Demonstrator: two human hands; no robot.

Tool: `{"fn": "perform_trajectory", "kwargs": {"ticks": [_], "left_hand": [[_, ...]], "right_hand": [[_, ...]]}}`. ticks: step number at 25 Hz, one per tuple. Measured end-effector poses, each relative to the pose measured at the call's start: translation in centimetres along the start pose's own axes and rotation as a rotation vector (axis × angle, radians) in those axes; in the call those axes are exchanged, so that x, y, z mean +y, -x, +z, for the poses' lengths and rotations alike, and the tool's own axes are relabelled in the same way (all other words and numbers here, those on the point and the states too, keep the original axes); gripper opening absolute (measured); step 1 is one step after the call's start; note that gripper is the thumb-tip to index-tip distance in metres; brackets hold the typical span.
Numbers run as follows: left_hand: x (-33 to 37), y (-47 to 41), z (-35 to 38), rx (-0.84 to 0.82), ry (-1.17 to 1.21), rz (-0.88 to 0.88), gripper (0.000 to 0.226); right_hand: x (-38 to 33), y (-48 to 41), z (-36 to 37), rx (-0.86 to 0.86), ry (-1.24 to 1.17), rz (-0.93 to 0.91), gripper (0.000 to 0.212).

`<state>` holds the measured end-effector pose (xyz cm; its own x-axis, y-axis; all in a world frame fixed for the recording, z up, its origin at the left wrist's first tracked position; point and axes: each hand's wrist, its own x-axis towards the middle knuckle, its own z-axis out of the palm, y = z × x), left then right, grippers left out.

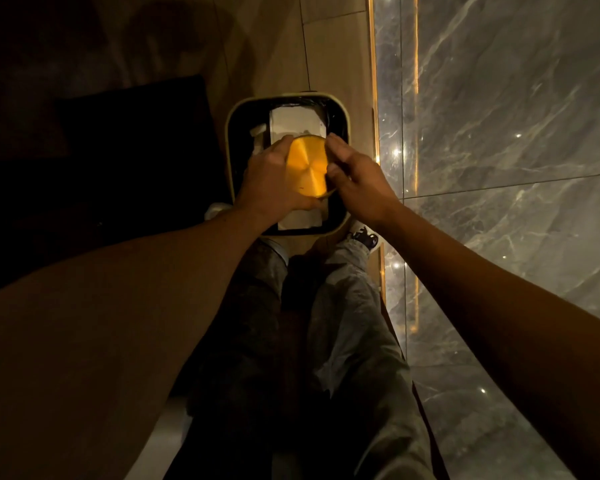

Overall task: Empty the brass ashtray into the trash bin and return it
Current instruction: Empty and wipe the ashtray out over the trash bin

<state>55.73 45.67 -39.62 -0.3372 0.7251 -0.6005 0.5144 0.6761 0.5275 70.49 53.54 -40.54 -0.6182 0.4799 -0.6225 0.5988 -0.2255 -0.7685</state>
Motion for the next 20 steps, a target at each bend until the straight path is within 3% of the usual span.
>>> {"fn": "perform_trajectory", "kwargs": {"ticks": [4,7,12,17,20], "left_hand": [[-0.2,-0.2,-0.1,-0.063,-0.020,-0.084,0.112],[0.1,-0.1,0.1,-0.111,0.052,-0.239,0.111],[-0.3,1.0,1.0,-0.216,0.414,-0.459,0.049],[0.0,2.4,2.5,-0.273,0.822,-0.681,0.022],[0.6,2.8,3.1,-0.265,0.993,-0.745,0.024]], "right_hand": [[0.2,-0.3,-0.4,0.059,-0.261,0.114,0.044],[0.6,-0.7,-0.7,0.078,-0.319,0.159,0.040],[1.4,0.0,-1.1,0.068,-0.417,0.174,0.026],[2.9,0.7,-0.4,0.044,-0.409,0.196,0.027],[3.7,1.1,-0.1,0.092,-0.446,0.228,0.024]]}}
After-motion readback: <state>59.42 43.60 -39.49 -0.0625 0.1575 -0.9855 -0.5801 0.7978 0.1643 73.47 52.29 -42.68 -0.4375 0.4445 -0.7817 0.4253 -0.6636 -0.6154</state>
